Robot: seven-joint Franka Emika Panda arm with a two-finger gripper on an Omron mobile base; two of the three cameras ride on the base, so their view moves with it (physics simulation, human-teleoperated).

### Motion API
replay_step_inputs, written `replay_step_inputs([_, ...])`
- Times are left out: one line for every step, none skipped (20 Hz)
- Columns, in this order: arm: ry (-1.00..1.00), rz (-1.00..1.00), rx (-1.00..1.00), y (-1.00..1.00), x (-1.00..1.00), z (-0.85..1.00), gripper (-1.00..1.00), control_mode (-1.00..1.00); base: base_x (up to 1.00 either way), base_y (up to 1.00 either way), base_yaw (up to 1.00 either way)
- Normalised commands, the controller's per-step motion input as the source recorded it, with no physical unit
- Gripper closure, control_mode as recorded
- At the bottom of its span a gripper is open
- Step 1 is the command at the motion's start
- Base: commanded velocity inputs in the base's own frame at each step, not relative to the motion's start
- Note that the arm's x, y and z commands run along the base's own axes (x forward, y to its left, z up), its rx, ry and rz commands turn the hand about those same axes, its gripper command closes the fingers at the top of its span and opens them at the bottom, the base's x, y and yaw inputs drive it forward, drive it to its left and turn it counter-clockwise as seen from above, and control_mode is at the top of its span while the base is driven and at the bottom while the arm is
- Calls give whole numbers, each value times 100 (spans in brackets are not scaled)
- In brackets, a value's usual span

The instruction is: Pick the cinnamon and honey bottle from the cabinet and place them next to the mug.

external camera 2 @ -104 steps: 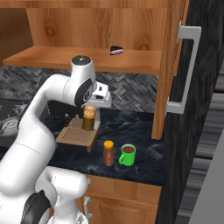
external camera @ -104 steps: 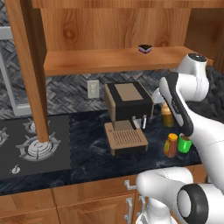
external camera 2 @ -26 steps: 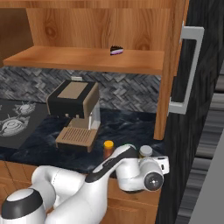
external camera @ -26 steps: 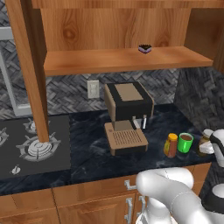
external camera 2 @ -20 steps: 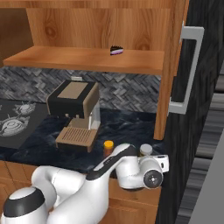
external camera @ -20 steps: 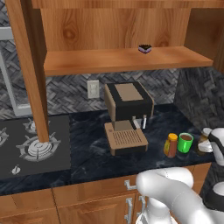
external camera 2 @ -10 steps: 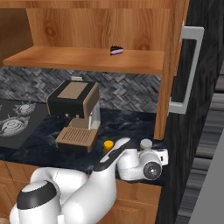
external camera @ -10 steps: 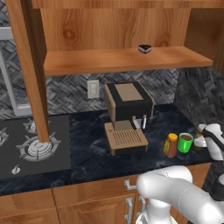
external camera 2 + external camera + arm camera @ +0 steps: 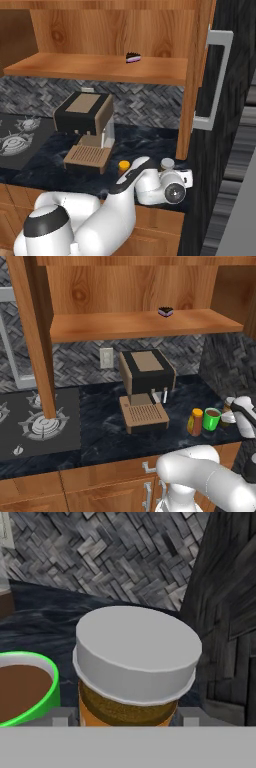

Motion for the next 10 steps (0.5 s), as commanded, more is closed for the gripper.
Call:
replay_step_inputs([1,0,0,0,0,0,100,-100,0,0,0])
replay_step_inputs([0,0,0,0,0,0,100,-100,0,0,0])
replay_step_inputs([0,0,0,0,0,0,-100,-100,0,0,0])
replay_step_inputs([0,0,0,0,0,0,-100,-100,0,0,0])
replay_step_inputs([0,0,0,0,0,0,-100,-100,0,0,0])
replay_step_inputs([0,0,0,0,0,0,-100,-100,0,0,0])
replay_step_inputs([0,0,0,0,0,0,-100,-100,0,0,0])
replay_step_inputs([0,0,0,0,0,0,-100,-100,0,0,0])
replay_step_inputs([0,0,0,0,0,0,-100,-100,0,0,0])
replay_step_inputs([0,0,0,0,0,0,-100,-100,0,0,0])
